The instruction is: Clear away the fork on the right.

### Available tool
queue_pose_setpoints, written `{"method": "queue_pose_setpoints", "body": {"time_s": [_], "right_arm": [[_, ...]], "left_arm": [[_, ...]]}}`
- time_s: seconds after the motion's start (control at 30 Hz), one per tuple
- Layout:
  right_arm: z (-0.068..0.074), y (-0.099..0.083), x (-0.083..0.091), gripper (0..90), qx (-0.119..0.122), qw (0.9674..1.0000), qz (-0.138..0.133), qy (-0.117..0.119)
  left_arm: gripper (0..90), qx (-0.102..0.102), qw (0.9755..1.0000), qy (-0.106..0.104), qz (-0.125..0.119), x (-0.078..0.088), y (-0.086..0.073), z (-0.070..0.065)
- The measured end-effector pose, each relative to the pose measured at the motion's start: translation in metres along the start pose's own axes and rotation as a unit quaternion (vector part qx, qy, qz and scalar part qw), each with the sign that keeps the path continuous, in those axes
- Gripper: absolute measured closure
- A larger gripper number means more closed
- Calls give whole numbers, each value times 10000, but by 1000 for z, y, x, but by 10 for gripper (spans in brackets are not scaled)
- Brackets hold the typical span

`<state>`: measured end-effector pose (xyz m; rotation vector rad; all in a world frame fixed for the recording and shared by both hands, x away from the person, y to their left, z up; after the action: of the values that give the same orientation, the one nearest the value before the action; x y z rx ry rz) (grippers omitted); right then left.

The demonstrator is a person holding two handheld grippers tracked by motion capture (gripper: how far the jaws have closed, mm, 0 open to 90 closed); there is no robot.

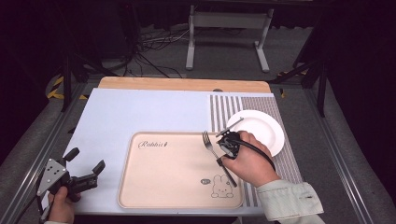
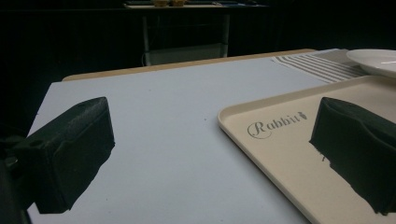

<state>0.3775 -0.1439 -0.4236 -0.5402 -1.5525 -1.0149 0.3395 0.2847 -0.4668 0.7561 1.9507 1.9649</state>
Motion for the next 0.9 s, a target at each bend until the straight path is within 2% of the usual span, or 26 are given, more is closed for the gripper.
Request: {"method": "queue_pose_setpoints", "body": {"time_s": [0.4,0.9], "right_arm": [[3,-2,-19,852,-300,9987,413,-9],[1,-7,-34,852,-624,9954,727,-7]], "left_arm": [[3,2,10000,0,-2,0,0,0],[3,-7,10000,-6,1,0,0,0]]}}
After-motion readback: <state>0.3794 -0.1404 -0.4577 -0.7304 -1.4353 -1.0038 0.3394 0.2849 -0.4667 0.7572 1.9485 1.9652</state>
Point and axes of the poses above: each handheld gripper's, and its own axes: x roughly backward along the jaws, y roughly out of its top, z roughly to its left, the point moved 6 cm from there along -x, roughly forward along the jaws, and after that the axes turned 6 degrees about -y, right-handed, at the moved point
